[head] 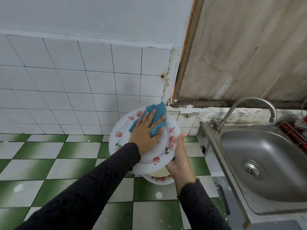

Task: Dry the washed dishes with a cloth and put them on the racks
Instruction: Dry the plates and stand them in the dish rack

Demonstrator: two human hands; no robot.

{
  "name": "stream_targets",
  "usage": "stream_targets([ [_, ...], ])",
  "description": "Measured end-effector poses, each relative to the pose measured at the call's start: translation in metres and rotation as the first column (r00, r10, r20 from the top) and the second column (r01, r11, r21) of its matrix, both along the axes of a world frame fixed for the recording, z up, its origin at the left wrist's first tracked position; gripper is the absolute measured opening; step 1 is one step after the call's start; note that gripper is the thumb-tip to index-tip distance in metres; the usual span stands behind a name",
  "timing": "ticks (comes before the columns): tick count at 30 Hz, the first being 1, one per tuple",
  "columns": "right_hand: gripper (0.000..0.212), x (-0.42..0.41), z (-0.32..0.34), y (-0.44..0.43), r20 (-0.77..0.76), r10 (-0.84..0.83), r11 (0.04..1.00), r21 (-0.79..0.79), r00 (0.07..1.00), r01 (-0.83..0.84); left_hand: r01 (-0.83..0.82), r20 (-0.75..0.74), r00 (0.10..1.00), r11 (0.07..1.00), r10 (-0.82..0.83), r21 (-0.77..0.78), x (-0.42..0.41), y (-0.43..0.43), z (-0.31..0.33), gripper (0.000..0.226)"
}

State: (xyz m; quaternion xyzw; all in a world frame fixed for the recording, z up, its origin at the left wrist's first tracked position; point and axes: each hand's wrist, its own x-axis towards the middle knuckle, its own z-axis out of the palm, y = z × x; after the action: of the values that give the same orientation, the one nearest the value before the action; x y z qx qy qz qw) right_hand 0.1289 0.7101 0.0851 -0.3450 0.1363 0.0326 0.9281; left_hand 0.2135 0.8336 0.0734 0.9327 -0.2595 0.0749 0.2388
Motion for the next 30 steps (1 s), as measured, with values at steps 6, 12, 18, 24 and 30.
stream_targets([
  [6, 0.081, 0.005, 0.009, -0.039, 0.036, -0.033, 0.998, -0.046, 0.999, 0.035, -0.141, -0.176, 0.974, 0.989, 0.146, 0.04, -0.005, 0.031, -0.031, 0.068],
  [12, 0.083, 0.02, 0.013, -0.051, 0.074, -0.059, 0.996, -0.057, 0.995, 0.063, -0.101, -0.392, 0.919, 0.935, -0.043, -0.34, -0.074, -0.022, -0.032, 0.045],
  [18, 0.089, 0.04, 0.018, -0.072, -0.073, -0.019, 0.999, 0.043, 0.997, 0.022, 0.126, 0.056, 0.992, 0.969, -0.117, -0.21, -0.075, -0.031, -0.03, 0.066],
  [24, 0.064, 0.043, 0.026, -0.095, -0.159, -0.063, 0.986, -0.164, 0.985, 0.036, 0.018, 0.03, 1.0, 0.87, -0.004, -0.493, -0.066, -0.035, -0.019, 0.039],
  [30, 0.046, 0.025, 0.009, -0.118, -0.121, 0.052, 0.86, -0.5, 0.991, -0.106, -0.38, -0.404, 0.915, 0.381, 0.017, -0.843, -0.052, -0.028, 0.009, 0.024],
])
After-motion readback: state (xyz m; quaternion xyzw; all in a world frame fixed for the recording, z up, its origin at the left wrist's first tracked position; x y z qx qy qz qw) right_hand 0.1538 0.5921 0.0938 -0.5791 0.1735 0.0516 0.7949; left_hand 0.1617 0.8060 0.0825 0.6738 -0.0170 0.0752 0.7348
